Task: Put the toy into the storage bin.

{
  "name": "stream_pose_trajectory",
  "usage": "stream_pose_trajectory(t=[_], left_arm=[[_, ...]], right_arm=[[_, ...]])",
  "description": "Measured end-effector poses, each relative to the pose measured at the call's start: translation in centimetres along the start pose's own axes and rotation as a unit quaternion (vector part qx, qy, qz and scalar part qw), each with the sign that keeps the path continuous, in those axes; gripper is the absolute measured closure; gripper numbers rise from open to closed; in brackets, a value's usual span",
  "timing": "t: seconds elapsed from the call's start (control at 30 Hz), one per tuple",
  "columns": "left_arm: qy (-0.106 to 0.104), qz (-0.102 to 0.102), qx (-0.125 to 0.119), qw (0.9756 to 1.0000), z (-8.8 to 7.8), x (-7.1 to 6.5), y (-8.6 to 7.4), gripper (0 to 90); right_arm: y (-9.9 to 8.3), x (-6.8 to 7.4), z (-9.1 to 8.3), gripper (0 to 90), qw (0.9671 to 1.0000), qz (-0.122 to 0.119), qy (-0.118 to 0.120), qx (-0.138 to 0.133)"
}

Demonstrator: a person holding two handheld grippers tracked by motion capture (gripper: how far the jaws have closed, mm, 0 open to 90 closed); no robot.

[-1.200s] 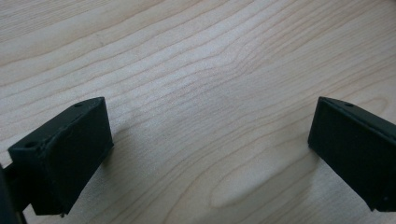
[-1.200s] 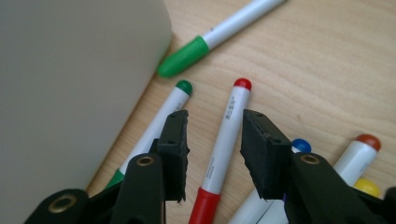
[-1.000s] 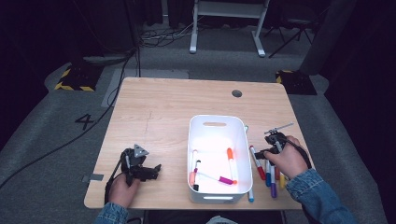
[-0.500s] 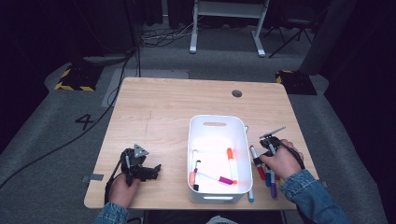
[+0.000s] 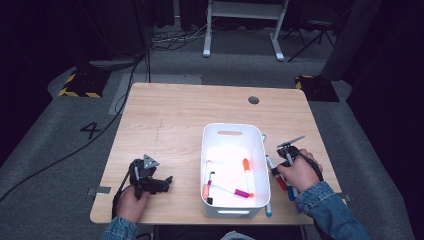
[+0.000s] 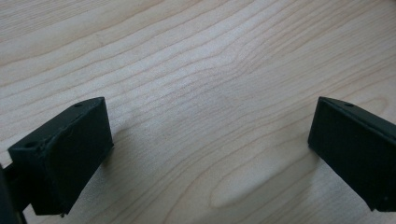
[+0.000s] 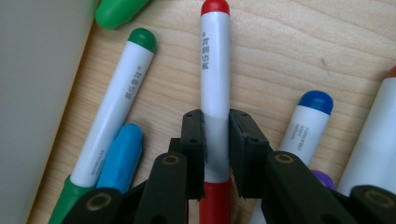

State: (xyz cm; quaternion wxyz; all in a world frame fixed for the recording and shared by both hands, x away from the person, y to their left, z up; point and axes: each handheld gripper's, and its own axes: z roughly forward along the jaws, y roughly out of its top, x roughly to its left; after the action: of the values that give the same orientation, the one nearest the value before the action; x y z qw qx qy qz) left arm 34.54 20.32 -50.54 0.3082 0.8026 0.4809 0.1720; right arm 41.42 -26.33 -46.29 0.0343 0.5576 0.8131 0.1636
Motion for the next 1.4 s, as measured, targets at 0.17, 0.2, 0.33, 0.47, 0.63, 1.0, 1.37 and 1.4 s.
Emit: stream_pose_trajectory(t=[0.17, 0.2, 0.33, 0.47, 0.63, 1.0, 1.37, 1.4], left_arm=[[0.0, 0.0, 0.0, 1.0, 0.0, 0.0, 0.0, 0.0], [0.0, 0.0, 0.001, 1.0, 0.0, 0.0, 0.0, 0.0], [-0.001, 0.0, 0.001, 1.0, 0.0, 0.0, 0.0, 0.0], [0.0, 0.0, 0.0, 1.0, 0.0, 0.0, 0.0, 0.0], [0.0, 0.0, 0.0, 1.0, 0.0, 0.0, 0.0, 0.0], [-0.002, 0.0, 0.001, 1.0, 0.0, 0.0, 0.0, 0.0], [-0.001, 0.0, 0.001, 1.0, 0.0, 0.0, 0.0, 0.0], [-0.002, 0.0, 0.001, 1.0, 0.0, 0.0, 0.0, 0.0]], right_arm=[[-0.2, -0.3, -0.3, 77.0, 0.9997, 0.002, 0.019, -0.015], [-0.1, -0.2, -0.5, 77.0, 0.9996, 0.001, 0.02, -0.02], [0.1, -0.1, -2.0, 77.0, 0.9985, -0.004, 0.03, -0.045], [0.1, 0.1, -3.3, 77.0, 0.9974, -0.008, 0.039, -0.06], [0.0, 0.3, -5.0, 77.0, 0.9947, -0.021, 0.049, -0.088], [-0.2, 1.8, -8.7, 77.0, 0.9864, -0.05, 0.069, -0.141], [-0.7, 2.9, -11.6, 77.0, 0.9783, -0.078, 0.078, -0.175], [-0.7, 3.1, -11.9, 77.0, 0.9775, -0.08, 0.08, -0.178]])
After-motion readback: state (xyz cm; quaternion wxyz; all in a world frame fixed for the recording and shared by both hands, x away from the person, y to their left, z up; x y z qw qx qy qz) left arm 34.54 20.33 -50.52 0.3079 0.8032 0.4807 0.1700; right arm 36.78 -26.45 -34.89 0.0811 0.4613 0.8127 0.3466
